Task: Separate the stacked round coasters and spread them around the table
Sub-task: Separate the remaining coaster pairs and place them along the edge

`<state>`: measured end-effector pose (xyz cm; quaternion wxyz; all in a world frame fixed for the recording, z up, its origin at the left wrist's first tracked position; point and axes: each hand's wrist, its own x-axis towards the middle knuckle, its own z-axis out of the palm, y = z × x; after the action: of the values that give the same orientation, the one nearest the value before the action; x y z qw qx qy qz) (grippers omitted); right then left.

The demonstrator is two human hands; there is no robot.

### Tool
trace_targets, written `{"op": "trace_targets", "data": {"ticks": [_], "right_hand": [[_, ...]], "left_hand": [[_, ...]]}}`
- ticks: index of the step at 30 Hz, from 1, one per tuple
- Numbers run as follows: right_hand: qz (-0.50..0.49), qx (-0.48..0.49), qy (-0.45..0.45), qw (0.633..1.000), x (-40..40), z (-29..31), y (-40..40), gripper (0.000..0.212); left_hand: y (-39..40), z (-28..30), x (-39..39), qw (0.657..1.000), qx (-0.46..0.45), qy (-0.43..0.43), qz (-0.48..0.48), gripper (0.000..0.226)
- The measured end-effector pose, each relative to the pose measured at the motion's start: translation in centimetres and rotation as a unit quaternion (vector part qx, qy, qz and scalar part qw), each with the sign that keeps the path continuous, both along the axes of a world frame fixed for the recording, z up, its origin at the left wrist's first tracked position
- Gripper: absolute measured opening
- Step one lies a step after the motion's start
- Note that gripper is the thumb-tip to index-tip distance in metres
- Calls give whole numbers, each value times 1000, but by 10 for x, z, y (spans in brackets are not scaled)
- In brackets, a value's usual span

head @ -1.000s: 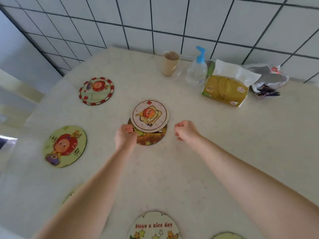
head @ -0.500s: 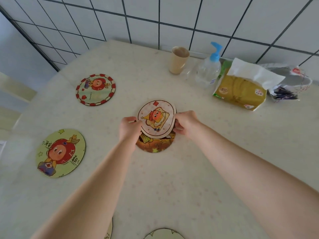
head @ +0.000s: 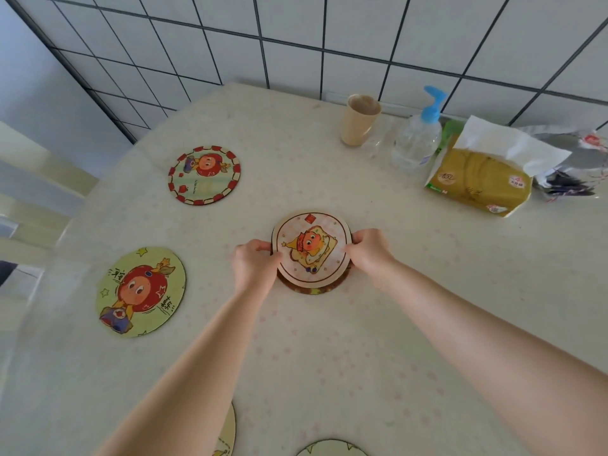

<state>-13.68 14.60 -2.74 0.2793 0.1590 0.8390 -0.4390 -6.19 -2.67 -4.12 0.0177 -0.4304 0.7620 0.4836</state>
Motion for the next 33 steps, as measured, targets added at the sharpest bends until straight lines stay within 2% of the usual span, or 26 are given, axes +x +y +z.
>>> {"op": "trace_targets", "data": {"ticks": [2, 4, 7, 10, 19, 25, 33], "right_hand": [[24, 38, 20, 999, 0, -1, -2, 14], [29, 49, 26, 998, 0, -1, -4, 24], [0, 48, 37, 998, -2, 0, -4, 19], [-6, 27, 17, 999, -2, 2, -2, 30], [4, -12, -1, 1000, 13, 11, 17, 34], [-4, -41, 4, 999, 39, 15, 61, 27], [23, -42, 16, 999, 92, 31, 173, 20]], "left_hand": [[6, 1, -1, 1000, 12, 12, 14, 15], [9, 2, -3, 999, 28, 14, 41, 13], [10, 2, -5, 996, 48, 16, 73, 11], [10, 4, -4, 996, 47, 19, 72, 13], [25, 15, 11, 992, 90, 46, 73, 10], [57, 18, 43, 993, 105, 38, 46, 7], [161, 18, 92, 994, 112, 8, 7, 9]]}}
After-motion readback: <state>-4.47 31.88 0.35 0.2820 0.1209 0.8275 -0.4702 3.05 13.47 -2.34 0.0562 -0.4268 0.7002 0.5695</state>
